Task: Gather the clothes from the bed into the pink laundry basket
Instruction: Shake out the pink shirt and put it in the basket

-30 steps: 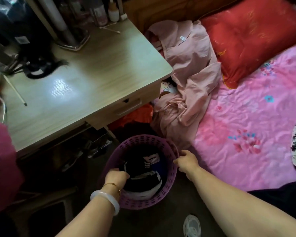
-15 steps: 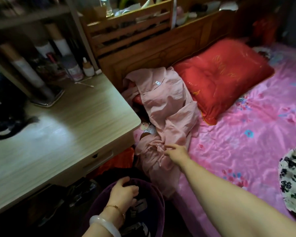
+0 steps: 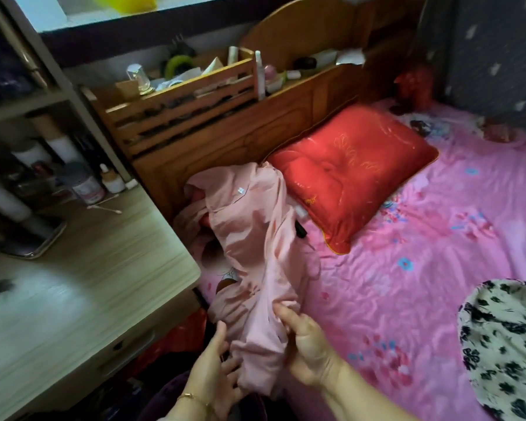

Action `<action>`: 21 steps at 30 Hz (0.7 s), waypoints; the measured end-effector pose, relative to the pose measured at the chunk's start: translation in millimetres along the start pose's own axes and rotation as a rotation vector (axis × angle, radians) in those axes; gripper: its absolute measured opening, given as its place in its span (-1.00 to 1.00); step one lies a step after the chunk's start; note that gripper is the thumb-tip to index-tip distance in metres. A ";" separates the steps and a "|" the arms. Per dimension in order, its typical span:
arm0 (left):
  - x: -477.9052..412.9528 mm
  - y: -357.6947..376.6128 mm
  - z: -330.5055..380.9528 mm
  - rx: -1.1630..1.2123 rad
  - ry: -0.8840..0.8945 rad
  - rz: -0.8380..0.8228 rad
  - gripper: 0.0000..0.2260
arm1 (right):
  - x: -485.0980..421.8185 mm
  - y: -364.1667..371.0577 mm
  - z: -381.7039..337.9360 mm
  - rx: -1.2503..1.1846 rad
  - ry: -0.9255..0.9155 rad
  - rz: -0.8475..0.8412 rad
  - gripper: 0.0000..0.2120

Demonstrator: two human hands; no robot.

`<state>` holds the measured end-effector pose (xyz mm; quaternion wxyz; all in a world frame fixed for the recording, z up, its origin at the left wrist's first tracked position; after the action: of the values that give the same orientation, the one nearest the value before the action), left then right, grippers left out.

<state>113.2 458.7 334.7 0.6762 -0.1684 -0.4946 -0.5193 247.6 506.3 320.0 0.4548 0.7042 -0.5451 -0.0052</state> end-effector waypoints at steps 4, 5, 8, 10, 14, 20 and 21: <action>25.6 46.0 20.0 0.046 0.036 -0.194 -0.49 | 50.1 12.8 1.2 0.203 0.154 -0.130 -0.65; 33.3 55.7 23.1 -0.014 0.044 -0.225 -0.58 | 58.0 15.4 -3.6 0.239 0.175 -0.124 -0.63; 64.6 76.3 31.9 -0.282 0.102 -0.246 -0.73 | 75.5 15.2 -26.4 0.214 0.218 -0.068 -0.65; 89.3 88.3 38.7 -0.427 0.194 -0.282 -0.79 | 86.5 14.6 -45.7 0.122 0.206 0.015 -0.64; 148.0 104.1 41.8 -0.697 0.281 -0.398 -0.61 | 113.4 42.1 -74.4 -0.115 0.172 0.023 -0.66; 228.4 102.9 0.4 -1.297 0.313 -0.649 -0.79 | 154.9 113.2 -108.3 -0.198 -0.169 -0.100 -0.74; 238.3 99.0 -7.7 -1.364 0.282 -0.706 -0.74 | 164.0 119.0 -113.7 -0.170 -0.229 -0.108 -0.80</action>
<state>196.2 365.3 560.6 0.2744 -0.3120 0.0004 -0.9096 280.5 452.8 543.7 0.4467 0.6862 -0.5525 -0.1561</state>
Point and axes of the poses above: each hand's wrist, its own x-axis away from the middle knuckle, its own y-axis out of the palm, z = x × y, the point moved 5 cm from there along -x, towards the middle knuckle, and after that the axes turned 5 degrees about -z, right-handed, at the moved point
